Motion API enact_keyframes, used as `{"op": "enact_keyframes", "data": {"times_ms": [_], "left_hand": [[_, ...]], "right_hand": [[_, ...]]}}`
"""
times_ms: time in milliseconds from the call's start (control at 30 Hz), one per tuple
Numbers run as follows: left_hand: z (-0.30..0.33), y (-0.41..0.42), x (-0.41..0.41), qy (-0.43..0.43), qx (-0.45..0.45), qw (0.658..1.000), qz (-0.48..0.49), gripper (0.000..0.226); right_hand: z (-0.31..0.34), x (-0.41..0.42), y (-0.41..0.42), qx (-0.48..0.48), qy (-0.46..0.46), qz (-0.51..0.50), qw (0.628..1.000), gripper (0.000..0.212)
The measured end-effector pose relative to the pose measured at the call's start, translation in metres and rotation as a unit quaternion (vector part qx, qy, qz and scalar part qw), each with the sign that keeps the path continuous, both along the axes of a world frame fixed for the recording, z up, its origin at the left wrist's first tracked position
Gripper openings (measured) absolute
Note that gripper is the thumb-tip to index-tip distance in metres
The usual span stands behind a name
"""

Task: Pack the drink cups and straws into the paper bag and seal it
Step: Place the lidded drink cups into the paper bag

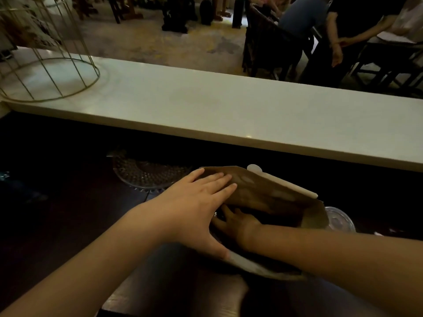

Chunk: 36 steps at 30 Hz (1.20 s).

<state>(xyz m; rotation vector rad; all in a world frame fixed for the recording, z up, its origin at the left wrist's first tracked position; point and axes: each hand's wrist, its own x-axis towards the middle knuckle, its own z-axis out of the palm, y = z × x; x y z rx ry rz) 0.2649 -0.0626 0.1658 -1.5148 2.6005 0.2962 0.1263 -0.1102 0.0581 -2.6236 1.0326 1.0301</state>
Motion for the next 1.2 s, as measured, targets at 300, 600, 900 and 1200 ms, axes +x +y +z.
{"op": "enact_keyframes", "data": {"times_ms": [300, 600, 900, 1200], "left_hand": [[0.0, -0.003, 0.0, 0.006, -0.001, 1.0, 0.011, 0.114], [0.003, -0.001, -0.004, -0.009, -0.009, 1.0, 0.025, 0.113], [0.013, 0.004, -0.017, 0.069, -0.065, 0.994, 0.056, 0.079], [0.008, 0.052, -0.138, 0.337, -0.27, 0.9, 0.061, 0.017]], "right_hand": [[-0.006, -0.018, -0.006, 0.017, 0.007, 0.007, 1.0, 0.075], [0.007, -0.031, -0.007, 0.008, 0.001, 0.042, 0.999, 0.07], [0.101, -0.073, 0.017, -0.021, -0.142, 0.062, 0.988, 0.038], [0.128, -0.194, 0.075, -0.24, -0.491, -0.125, 0.828, 0.02]]}}
